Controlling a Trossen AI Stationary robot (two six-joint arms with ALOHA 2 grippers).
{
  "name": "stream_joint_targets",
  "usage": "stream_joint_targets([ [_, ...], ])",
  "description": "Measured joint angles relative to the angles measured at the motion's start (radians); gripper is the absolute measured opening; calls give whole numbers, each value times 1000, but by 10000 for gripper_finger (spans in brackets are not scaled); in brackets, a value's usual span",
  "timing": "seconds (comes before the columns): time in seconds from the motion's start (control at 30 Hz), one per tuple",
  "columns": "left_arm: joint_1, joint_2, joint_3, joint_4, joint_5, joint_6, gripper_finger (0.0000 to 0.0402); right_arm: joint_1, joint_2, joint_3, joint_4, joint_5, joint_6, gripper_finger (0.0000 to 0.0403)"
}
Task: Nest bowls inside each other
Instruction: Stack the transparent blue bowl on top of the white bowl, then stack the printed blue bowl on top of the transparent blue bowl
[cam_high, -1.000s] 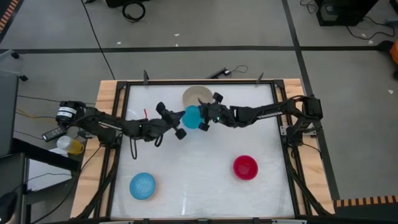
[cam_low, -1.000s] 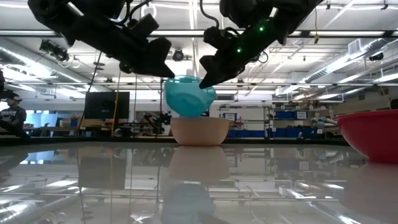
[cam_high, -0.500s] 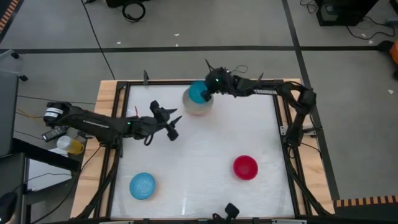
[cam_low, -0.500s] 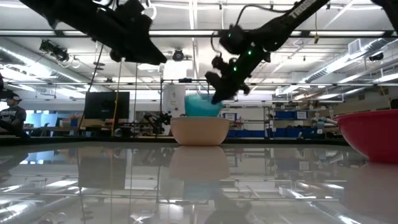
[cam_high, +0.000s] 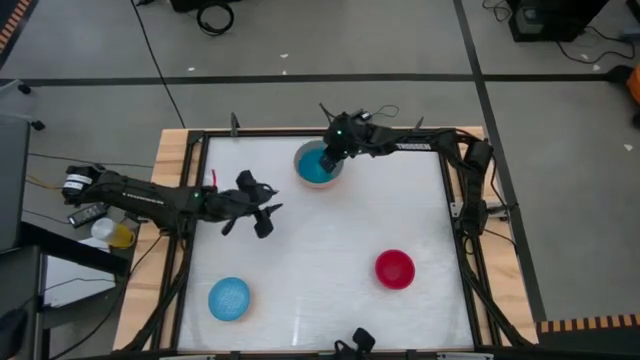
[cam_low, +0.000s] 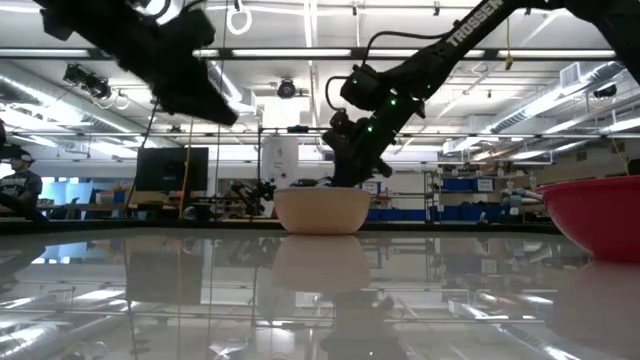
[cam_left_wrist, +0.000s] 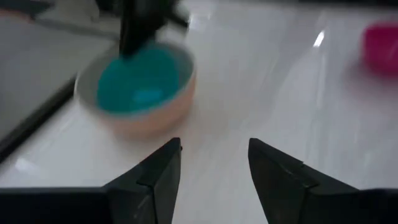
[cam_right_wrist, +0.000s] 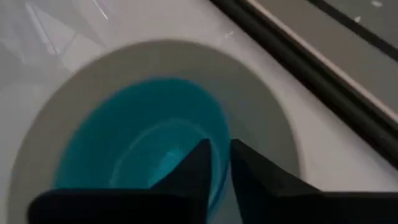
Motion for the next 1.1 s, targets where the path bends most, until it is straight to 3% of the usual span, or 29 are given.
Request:
stream_joint_targets([
  [0.17,-9,-22,0,-241,23,-154,190,5,-48,0,4,-3,-19,145],
  [0.33,-68,-62,1,-389,305,-294,190,54,-133,0,-65,79,-38,198],
  [0.43,-147,-71,1,-443,513,-401,190,108,-198,-20,-102,159,-65,206],
  [0.5,-212,-71,1,-490,589,-486,190,145,-247,-60,-89,175,-67,206],
  [0.83,-497,-65,1,-537,583,-796,190,248,-423,-324,15,183,24,205],
  [1.0,-589,-9,1,-525,548,-830,182,265,-480,-458,88,207,88,205],
  [1.1,-637,61,1,-512,532,-764,167,274,-512,-515,114,226,112,205],
])
